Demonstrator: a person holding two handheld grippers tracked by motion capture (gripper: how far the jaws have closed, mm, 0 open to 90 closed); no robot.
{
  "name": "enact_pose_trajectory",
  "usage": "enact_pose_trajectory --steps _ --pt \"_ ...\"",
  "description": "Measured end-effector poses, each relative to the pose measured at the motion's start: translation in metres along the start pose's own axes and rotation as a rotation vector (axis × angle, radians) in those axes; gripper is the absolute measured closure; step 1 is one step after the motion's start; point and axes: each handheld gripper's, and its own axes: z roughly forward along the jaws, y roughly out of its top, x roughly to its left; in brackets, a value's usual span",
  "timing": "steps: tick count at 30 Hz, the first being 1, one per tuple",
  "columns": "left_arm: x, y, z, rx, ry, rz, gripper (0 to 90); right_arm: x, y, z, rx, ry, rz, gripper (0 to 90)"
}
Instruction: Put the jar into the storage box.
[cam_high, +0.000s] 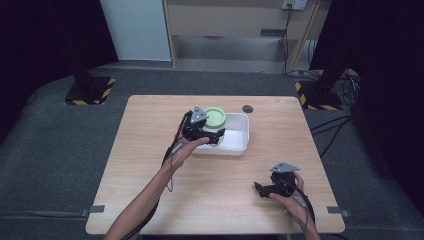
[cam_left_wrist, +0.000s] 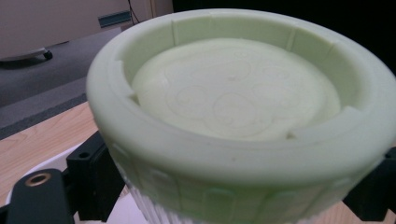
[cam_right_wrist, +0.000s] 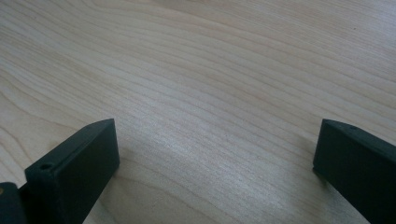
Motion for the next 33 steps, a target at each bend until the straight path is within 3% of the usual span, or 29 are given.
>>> enact_pose_trajectory --steps 19,33 --pt "0.012 -0.01 0.029 0.006 0.038 -0.004 10.2 0.0 0.0 0.0 0.001 0.0 0.001 0.2" --pt "0.021 -0.023 0.048 0.007 0.074 -0.038 10.2 0.0 0.0 0.0 -0.001 0.0 -0.001 0.2"
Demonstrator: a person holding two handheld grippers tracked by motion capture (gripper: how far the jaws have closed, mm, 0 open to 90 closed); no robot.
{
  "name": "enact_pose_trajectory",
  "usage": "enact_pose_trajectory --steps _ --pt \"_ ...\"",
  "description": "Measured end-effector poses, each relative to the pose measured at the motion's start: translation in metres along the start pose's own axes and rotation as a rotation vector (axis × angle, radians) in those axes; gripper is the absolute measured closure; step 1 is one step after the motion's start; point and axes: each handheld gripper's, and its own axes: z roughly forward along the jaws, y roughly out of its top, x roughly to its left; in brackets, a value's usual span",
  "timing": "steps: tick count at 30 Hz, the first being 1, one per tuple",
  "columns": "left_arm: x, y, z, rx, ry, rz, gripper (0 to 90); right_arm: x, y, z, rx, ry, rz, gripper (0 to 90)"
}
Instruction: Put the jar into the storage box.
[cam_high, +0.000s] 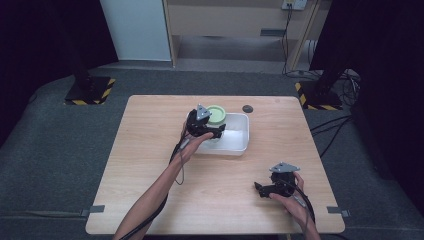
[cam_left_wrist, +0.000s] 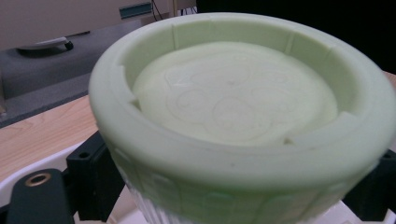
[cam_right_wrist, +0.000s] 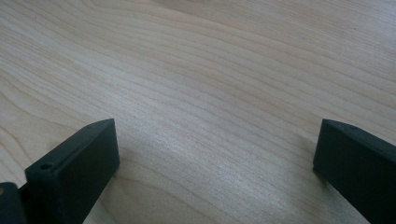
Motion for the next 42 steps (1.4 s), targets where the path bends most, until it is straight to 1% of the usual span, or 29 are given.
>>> enact_pose_trajectory --steps 5,10,17,19,22,24,27,33,36,39,42 --pt "-0.001 -0.002 0.005 0.002 0.002 -0.007 10.2 0.0 0.0 0.0 0.0 0.001 0.0 0.3" --pt "-0.002 -0.006 0.008 0.007 0.005 0.003 10.2 0.0 0.0 0.0 0.0 0.001 0.001 0.3" --pt "-0.001 -0.011 0.012 0.014 0.015 0.004 10.1 0.0 0.0 0.0 0.001 0.0 0.002 0.2" --pt "0.0 -0.012 0.011 0.004 0.013 0.002 10.2 0.0 0.0 0.0 0.001 0.0 0.001 0.2" --pt "-0.001 -0.013 0.011 0.002 0.012 0.011 10.1 0.0 0.0 0.0 0.001 0.0 0.002 0.2" --pt "-0.001 -0.014 0.011 -0.001 0.011 0.008 10.0 0.0 0.0 0.0 0.001 0.0 0.002 0.2" --pt "-0.001 -0.013 0.011 0.007 0.014 0.011 10.0 0.0 0.0 0.0 0.001 0.0 0.002 0.2" --pt "-0.002 -0.013 0.011 0.015 0.019 -0.001 9.6 0.0 0.0 0.0 0.001 0.0 0.002 0.2" --pt "-0.002 -0.013 0.01 0.024 0.012 -0.019 6.2 0.0 0.0 0.0 0.001 0.0 0.002 0.2" --pt "-0.004 -0.015 0.007 0.034 0.017 -0.012 2.5 0.0 0.0 0.0 0.001 0.0 0.002 0.2" --pt "-0.005 -0.017 0.004 0.039 0.021 -0.01 1.0 0.0 0.0 0.0 0.001 0.0 0.002 0.2"
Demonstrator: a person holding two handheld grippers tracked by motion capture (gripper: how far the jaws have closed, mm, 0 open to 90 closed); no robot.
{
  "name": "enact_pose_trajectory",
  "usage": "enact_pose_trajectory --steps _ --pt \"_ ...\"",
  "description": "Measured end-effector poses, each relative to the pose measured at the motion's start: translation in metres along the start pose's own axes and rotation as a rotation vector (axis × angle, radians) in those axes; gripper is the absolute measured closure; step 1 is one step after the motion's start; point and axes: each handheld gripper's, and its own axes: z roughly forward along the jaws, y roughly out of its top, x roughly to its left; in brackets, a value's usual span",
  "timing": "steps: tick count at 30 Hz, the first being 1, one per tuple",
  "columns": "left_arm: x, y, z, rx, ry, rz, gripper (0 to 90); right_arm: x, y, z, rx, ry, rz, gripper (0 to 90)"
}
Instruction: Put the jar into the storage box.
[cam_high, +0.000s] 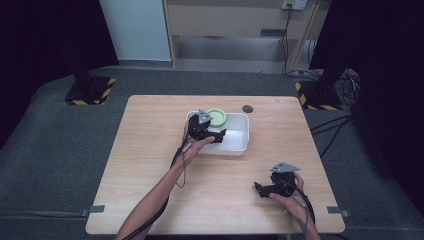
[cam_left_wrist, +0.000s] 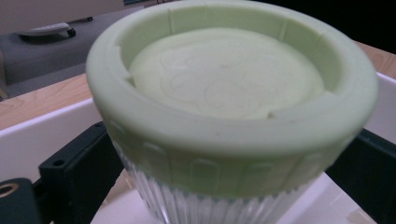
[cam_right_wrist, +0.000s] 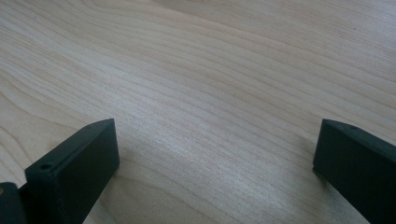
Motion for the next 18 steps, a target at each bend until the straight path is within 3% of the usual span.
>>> enact_pose_trajectory --steps 18 --pt "-0.004 -0.002 -0.023 -0.01 -0.014 -0.004 0.4 0.0 0.0 0.0 0.0 0.0 -0.001 0.2"
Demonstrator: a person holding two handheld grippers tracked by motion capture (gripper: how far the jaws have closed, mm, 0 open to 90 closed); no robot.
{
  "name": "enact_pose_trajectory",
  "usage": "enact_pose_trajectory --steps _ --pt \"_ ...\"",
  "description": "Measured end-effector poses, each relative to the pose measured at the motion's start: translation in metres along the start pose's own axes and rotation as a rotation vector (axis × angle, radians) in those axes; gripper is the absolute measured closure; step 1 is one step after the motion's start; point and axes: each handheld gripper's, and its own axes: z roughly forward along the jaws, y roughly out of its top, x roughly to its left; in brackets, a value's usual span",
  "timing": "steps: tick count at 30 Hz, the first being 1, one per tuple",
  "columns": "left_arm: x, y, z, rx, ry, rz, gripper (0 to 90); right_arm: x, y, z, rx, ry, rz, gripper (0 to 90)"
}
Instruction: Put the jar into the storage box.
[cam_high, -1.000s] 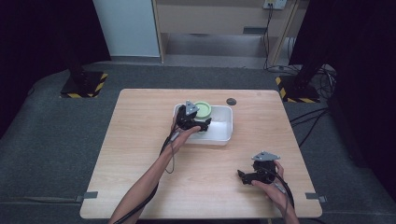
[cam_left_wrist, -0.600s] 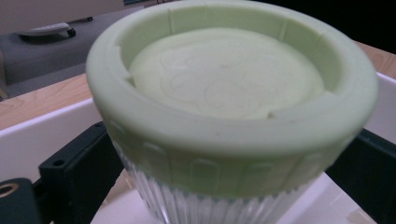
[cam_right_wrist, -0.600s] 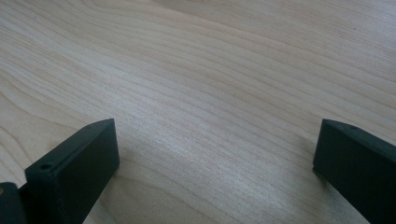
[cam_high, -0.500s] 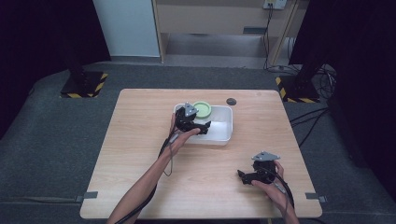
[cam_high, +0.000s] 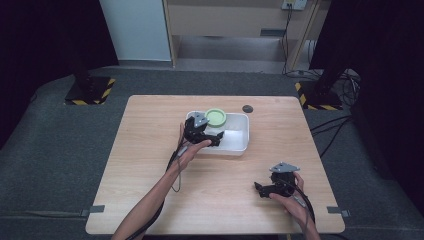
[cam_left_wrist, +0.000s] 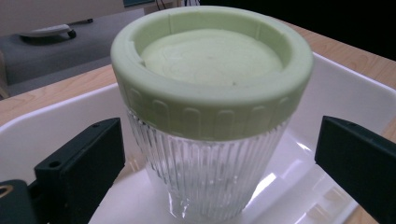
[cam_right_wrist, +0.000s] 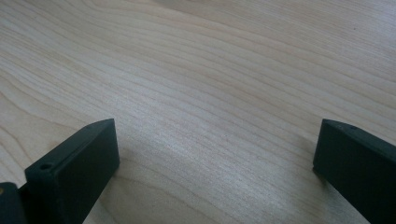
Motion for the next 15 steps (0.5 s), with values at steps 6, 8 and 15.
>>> enact_pose_trajectory --steps 6,8,15 --pt "-0.003 -0.002 -0.007 -0.006 -0.008 0.004 0.4 0.0 0.0 0.0 0.0 0.0 0.001 0.2" --pt "-0.003 -0.003 -0.008 -0.005 -0.01 0.007 0.4 0.0 0.0 0.0 0.0 0.0 0.001 0.2" --pt "-0.008 -0.004 -0.018 -0.014 -0.02 0.011 0.4 0.0 0.0 0.0 0.0 0.0 0.001 0.2"
